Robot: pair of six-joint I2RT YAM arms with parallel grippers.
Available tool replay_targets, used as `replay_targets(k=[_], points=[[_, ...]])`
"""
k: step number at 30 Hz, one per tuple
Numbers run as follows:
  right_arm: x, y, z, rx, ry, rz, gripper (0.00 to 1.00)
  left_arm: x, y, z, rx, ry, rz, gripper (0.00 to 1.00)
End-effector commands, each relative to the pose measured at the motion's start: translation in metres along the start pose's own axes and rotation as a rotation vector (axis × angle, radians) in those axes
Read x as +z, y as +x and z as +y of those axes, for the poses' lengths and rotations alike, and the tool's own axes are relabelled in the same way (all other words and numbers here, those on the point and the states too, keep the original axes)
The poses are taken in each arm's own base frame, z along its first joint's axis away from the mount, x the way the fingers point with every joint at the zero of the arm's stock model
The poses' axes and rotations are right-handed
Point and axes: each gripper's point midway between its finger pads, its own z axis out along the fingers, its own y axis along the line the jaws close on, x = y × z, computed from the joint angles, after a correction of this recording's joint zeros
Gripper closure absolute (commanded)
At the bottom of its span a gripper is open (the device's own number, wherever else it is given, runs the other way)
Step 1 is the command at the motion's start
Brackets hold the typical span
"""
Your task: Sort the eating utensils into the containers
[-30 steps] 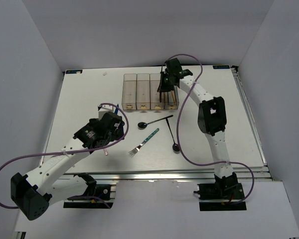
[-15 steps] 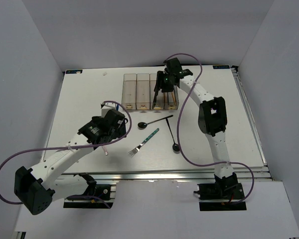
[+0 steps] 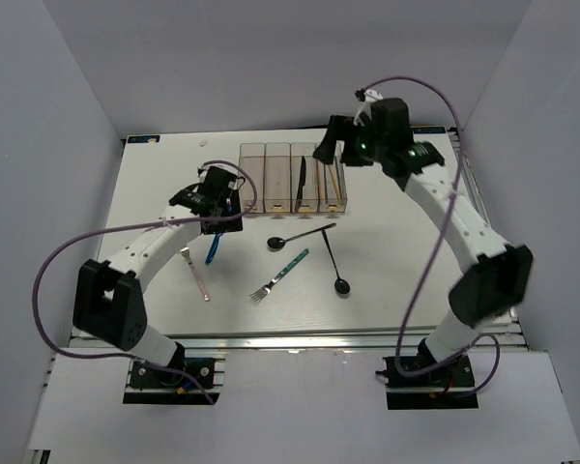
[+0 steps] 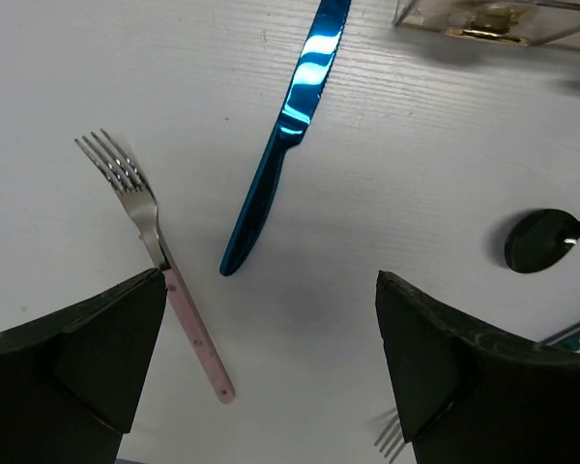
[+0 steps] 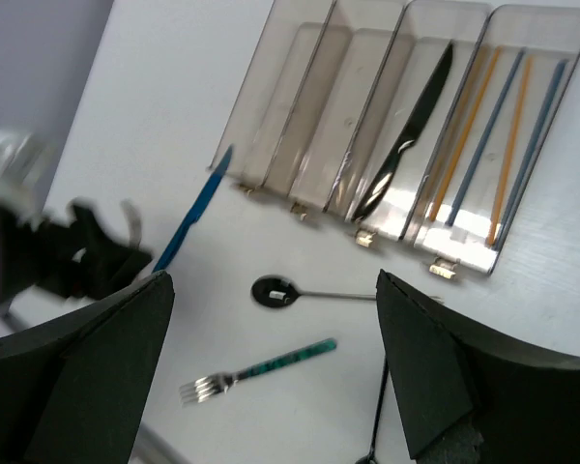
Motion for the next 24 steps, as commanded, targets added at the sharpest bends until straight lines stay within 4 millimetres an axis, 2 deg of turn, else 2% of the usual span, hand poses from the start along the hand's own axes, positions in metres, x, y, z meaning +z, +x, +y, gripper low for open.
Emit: replay_targets(k=[1,2,3,4,5,6,10,19,22,23,24], points=[[-0.012,0.035,0.007,0.017,-0.149,0.004,0.11,0.010,-0.008,-0.011,0.057,0.108,0.062,0.02],[-0.020,0.066,0.008,0.056,-0.223,0.058,0.11,0.022,-0.004,-0.011,0.077,0.105,0.102,0.02],[-0.023,0.074,0.009,0.133,-0.256,0.067,0.11,0.028,-0.001,-0.009,0.074,0.121,0.134,0.02],[-0.025,0.069,0.003,0.176,-0.292,0.027,0.11,0.034,0.002,-0.007,0.082,0.121,0.156,0.02],[-0.028,0.093,0.003,0.244,-0.353,0.092,0.11,0.046,0.007,0.001,0.067,0.106,0.193,0.02],[-0.029,0.095,0.006,0.290,-0.391,0.100,0.11,0.050,0.012,0.002,0.065,0.119,0.224,0.03],[-0.025,0.118,0.002,0.274,-0.386,0.189,0.11,0.070,0.027,0.014,0.058,0.116,0.296,0.07],[-0.048,0.116,0.000,0.225,-0.333,0.113,0.11,0.095,0.052,0.013,0.059,0.101,0.359,0.20],[-0.054,0.115,0.002,0.209,-0.330,0.098,0.11,0.102,0.066,0.017,0.062,0.071,0.385,0.29],[-0.055,0.113,-0.001,0.204,-0.311,0.084,0.11,0.104,0.075,0.020,0.067,0.062,0.404,0.38],[-0.056,0.114,-0.002,0.203,-0.301,0.084,0.11,0.106,0.079,0.020,0.065,0.059,0.407,0.41]])
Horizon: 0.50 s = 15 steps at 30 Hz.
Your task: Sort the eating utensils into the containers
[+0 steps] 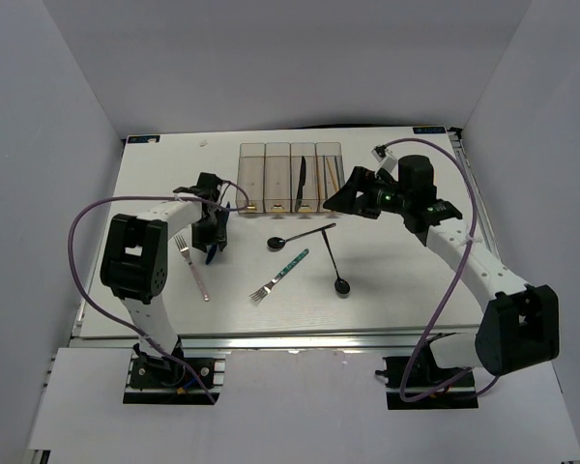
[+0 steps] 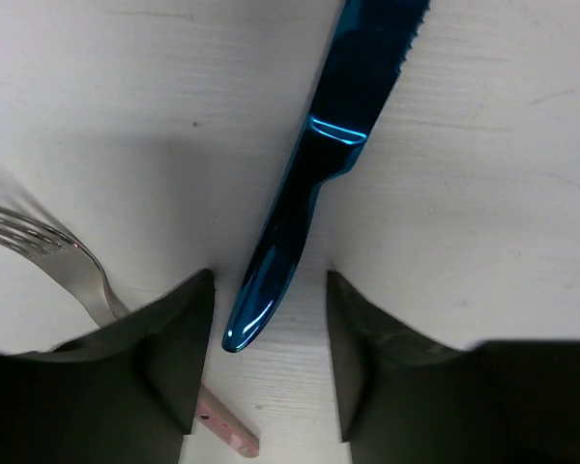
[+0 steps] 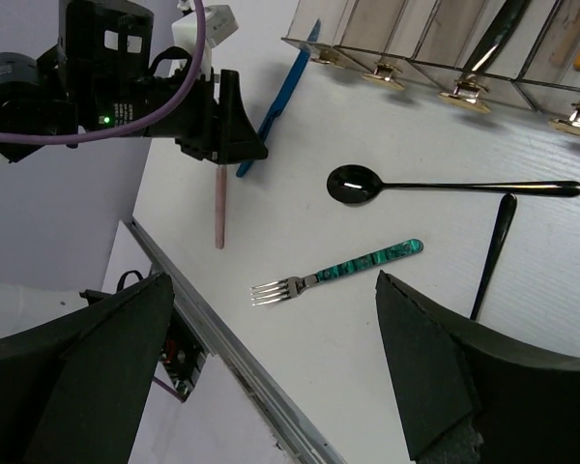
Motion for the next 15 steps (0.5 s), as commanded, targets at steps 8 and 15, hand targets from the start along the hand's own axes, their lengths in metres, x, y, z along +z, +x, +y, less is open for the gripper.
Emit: replay_targets(k=[8,15], points=[[-0.015,-0.007,0.009,-0.073,0.016,-0.052,0.11,0.031,0.041,0.004,0.006,-0.013,0.102,0.68],[-0.022,-0.010,0.018,-0.101,0.002,-0.068,0.11,0.036,0.062,0.008,0.006,-0.025,0.148,1.00]])
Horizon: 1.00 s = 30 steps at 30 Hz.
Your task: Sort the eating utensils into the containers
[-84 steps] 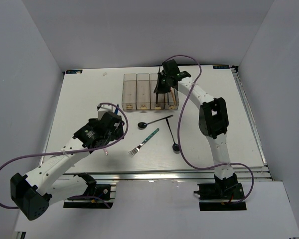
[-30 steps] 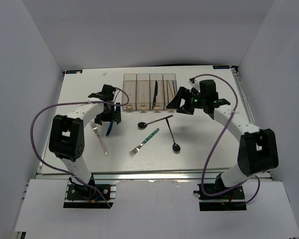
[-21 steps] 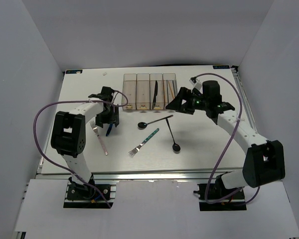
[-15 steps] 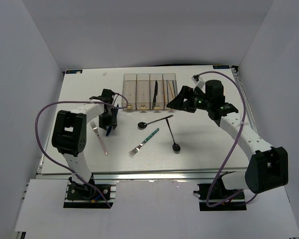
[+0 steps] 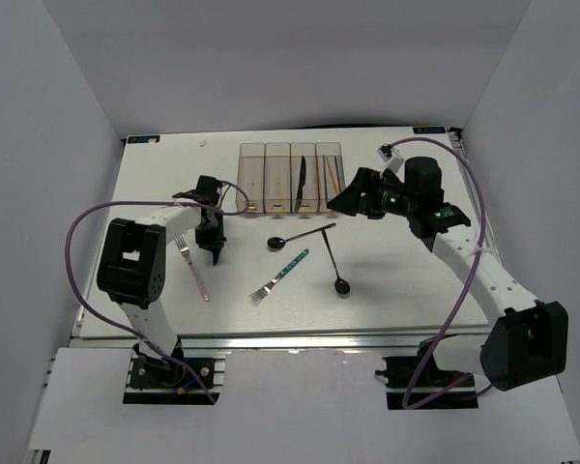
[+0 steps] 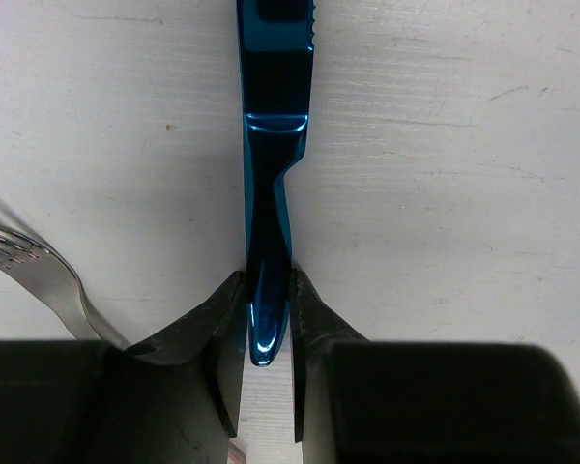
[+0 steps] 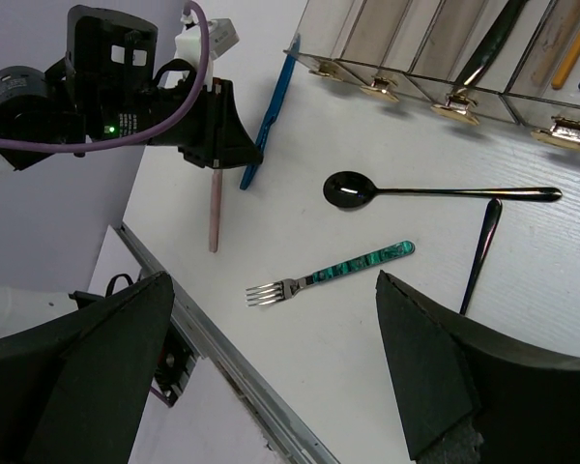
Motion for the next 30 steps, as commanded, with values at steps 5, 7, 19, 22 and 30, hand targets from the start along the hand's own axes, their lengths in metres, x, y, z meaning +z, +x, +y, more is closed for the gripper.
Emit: replay_targets(k=[5,7,19,22,30], points=[[-0.003,0.004,0.010,-0.046,-0.058,0.008,0.11,0.022,0.072,0.022,0.006,-0.088,0.195,1.00],[-0.001,0.007,0.006,-0.040,-0.050,0.011,0.11,0.014,0.070,0.019,-0.004,-0.085,0.171,1.00],[0.047,0.055,-0.002,-0.027,-0.021,0.138,0.11,-0.036,0.056,-0.021,0.006,-0.052,-0.012,1.00],[0.058,0.068,0.003,-0.008,-0.038,0.170,0.11,-0.042,0.057,-0.029,0.015,-0.017,-0.016,1.00],[0.093,0.098,0.019,0.013,-0.089,0.232,0.11,-0.052,0.060,-0.037,0.009,0.023,-0.055,1.00]])
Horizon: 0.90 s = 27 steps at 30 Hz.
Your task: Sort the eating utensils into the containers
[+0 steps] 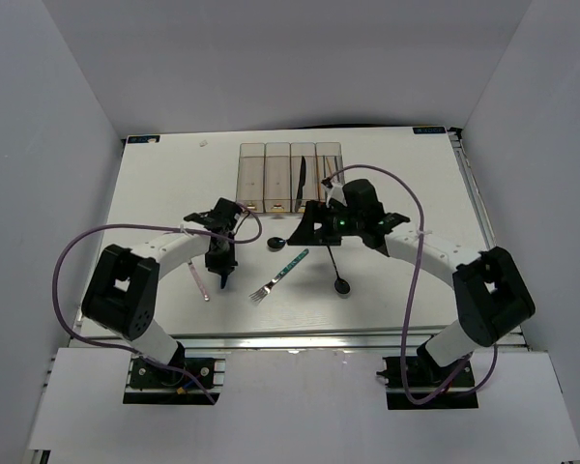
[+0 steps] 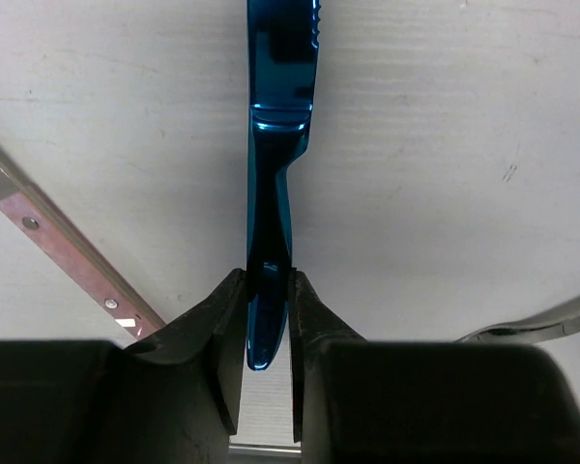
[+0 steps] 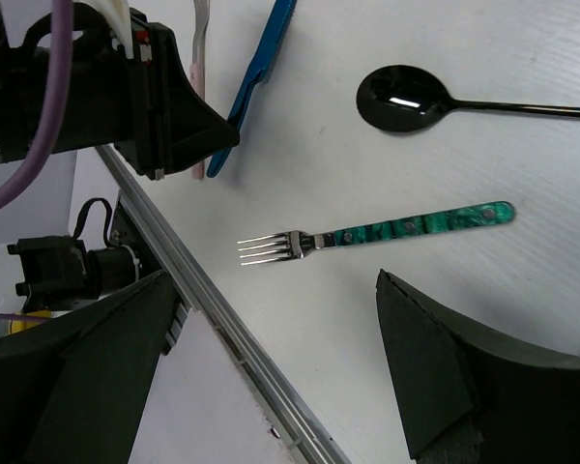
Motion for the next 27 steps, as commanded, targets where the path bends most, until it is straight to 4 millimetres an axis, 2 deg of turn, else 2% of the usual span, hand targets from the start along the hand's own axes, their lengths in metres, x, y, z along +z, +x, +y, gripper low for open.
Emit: replay_targets(k=[1,9,15,18,19,20,22,27], points=[[0.013,-0.012,0.017,-0.022,-0.054,-0.048,0.11,-0.012,-0.004,-0.008,-0.023,0.055,-0.052,1.00],[0.034,0.003,0.028,-0.006,-0.067,-0.002,0.12,0.003,0.016,-0.007,-0.027,0.058,0.005,1.00],[0.031,0.005,0.028,-0.006,-0.041,-0.001,0.12,0.013,0.032,0.003,-0.009,-0.020,0.090,0.99],[0.026,0.004,0.029,-0.010,-0.028,-0.011,0.12,0.015,0.037,0.007,-0.003,-0.044,0.115,0.85],[0.025,0.004,0.029,-0.014,-0.021,-0.015,0.12,0.016,0.037,0.008,-0.003,-0.045,0.115,0.73],[0.023,0.003,0.028,-0.016,-0.017,-0.017,0.12,0.016,0.038,0.008,-0.004,-0.047,0.117,0.68],[0.019,0.000,0.031,-0.023,-0.014,-0.030,0.12,0.016,0.039,0.009,-0.003,-0.054,0.117,0.60],[0.009,-0.006,0.039,-0.046,-0.015,-0.056,0.12,0.018,0.040,0.009,-0.004,-0.055,0.119,0.52]])
